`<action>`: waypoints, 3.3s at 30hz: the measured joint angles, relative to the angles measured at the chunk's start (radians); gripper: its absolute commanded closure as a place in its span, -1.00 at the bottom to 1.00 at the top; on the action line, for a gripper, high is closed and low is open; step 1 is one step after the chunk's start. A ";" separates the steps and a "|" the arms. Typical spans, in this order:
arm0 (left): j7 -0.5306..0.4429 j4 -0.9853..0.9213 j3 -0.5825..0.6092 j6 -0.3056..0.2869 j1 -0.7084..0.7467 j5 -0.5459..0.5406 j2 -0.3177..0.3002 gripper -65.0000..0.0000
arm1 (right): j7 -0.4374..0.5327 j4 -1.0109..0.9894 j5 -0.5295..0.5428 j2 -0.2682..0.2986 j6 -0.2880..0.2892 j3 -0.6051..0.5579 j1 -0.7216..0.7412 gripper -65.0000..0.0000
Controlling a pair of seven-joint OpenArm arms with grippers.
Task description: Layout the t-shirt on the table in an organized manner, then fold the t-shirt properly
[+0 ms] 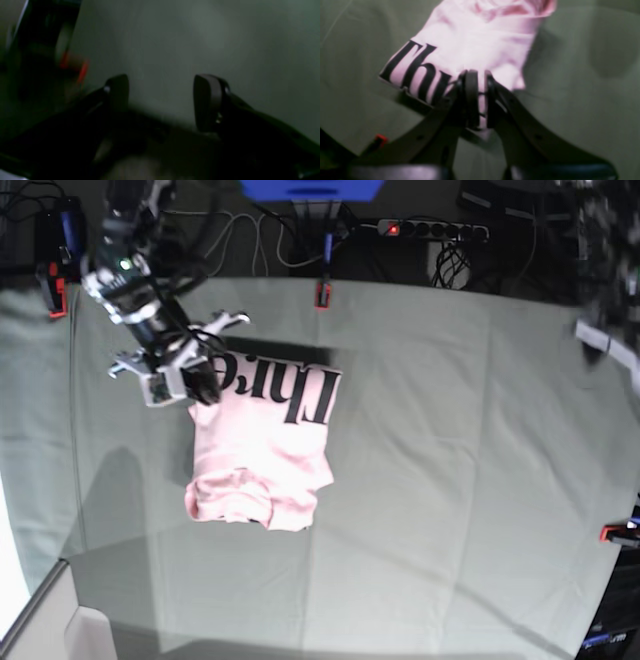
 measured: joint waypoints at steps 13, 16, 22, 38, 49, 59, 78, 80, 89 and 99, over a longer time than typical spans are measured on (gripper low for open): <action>0.002 0.005 -0.279 -0.149 0.126 0.011 0.126 -0.20 | 0.007 -0.302 0.002 0.103 0.002 0.005 0.093 0.89; -0.003 0.005 -0.315 -0.274 0.115 0.008 0.146 -0.20 | 0.009 -0.343 0.001 0.130 -0.002 0.059 0.131 0.89; 0.000 0.004 -0.344 -0.268 0.128 0.022 0.158 -0.20 | 0.000 -0.396 0.001 0.165 -0.004 0.137 0.179 0.89; -0.011 -0.468 -0.340 -0.267 0.151 0.126 0.100 0.99 | -0.001 -0.232 0.001 0.092 -0.004 0.668 0.050 0.89; -0.378 -0.877 -0.243 -0.256 0.042 0.354 0.080 1.00 | 0.109 -0.304 0.063 0.101 0.004 0.763 -0.040 0.89; -0.498 -1.007 -0.047 -0.263 0.037 0.370 0.059 1.00 | 0.121 -0.296 0.081 0.087 0.003 0.772 -0.082 0.89; -0.503 -0.999 -0.030 -0.259 0.043 0.367 -0.042 1.00 | 0.013 -0.107 0.013 0.000 0.003 0.783 -0.158 0.90; -0.505 -0.998 -0.034 -0.254 0.043 0.366 -0.044 1.00 | -0.005 -0.105 0.001 -0.007 0.003 0.783 -0.159 0.90; -0.502 -1.001 -0.025 -0.260 0.036 0.366 -0.028 1.00 | -0.018 -0.241 0.003 -0.008 0.004 0.780 -0.188 0.90; -0.510 -1.028 0.250 -0.259 0.018 0.364 -0.011 1.00 | 0.005 -0.582 -0.100 -0.003 -0.001 0.660 -0.195 0.90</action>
